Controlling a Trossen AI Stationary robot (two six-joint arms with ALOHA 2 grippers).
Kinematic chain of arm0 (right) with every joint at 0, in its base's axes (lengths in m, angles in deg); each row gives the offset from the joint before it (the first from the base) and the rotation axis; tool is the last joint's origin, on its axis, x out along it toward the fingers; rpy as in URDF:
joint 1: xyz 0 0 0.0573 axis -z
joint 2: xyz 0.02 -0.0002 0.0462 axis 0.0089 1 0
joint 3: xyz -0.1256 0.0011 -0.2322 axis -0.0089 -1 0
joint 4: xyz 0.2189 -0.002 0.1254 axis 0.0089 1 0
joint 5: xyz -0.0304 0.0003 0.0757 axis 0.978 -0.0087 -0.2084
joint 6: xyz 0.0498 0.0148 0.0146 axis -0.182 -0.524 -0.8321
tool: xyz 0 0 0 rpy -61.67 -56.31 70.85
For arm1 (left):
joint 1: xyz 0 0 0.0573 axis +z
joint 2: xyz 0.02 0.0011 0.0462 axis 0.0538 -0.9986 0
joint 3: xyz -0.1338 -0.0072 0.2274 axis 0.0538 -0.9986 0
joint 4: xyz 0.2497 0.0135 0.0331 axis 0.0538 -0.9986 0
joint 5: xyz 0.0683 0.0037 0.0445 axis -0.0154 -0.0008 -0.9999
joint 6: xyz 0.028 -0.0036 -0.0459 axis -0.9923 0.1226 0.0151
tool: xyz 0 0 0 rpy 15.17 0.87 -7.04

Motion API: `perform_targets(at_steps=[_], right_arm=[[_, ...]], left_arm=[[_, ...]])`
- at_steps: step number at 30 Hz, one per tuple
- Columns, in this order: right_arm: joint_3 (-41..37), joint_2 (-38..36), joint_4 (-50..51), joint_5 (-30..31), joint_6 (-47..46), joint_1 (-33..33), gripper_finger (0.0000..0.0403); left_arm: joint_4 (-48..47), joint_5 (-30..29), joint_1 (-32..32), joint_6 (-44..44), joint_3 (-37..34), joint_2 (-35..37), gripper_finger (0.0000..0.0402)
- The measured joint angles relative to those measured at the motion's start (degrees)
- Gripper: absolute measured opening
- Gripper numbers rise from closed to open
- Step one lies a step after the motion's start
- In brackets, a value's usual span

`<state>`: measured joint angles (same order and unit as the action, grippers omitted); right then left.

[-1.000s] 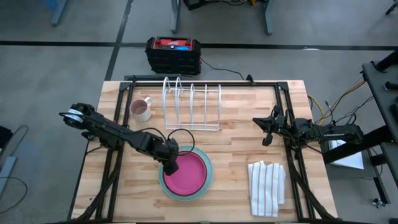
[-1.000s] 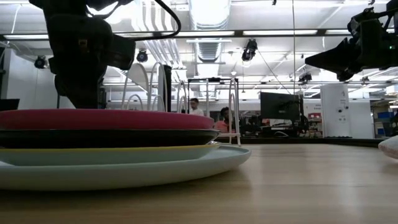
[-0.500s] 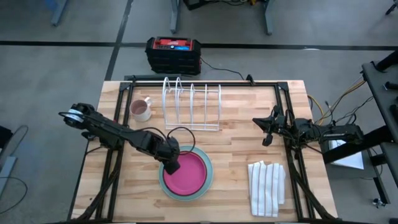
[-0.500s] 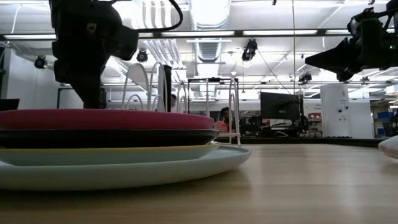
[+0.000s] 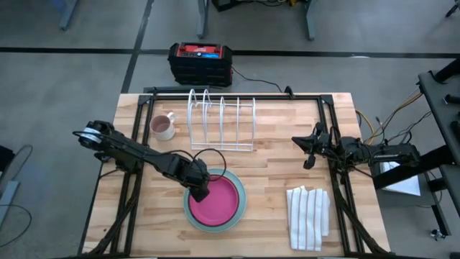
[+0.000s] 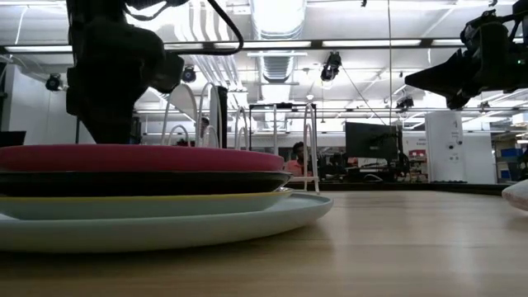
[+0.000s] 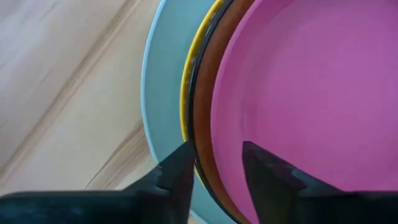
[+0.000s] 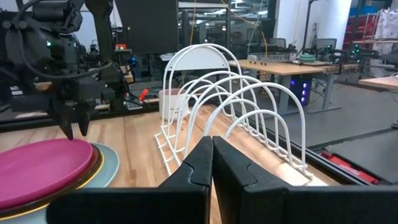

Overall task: Sort dishes
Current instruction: Put the pink plate into the dish rack

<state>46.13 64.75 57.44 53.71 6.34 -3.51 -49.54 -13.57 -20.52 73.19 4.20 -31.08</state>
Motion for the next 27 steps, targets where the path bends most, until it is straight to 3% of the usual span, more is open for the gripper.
perform_targets(at_steps=[6,27], right_arm=[[0.0,0.0,0.0,0.0,0.0,0.0,0.0],[0.0,0.0,1.2,0.0,0.1,0.0,0.0]], left_arm=[[-0.3,0.0,0.0,-1.8,1.4,-2.9,0.0169],[-15.8,1.2,0.0,-10.2,14.4,-15.2,0.0155]])
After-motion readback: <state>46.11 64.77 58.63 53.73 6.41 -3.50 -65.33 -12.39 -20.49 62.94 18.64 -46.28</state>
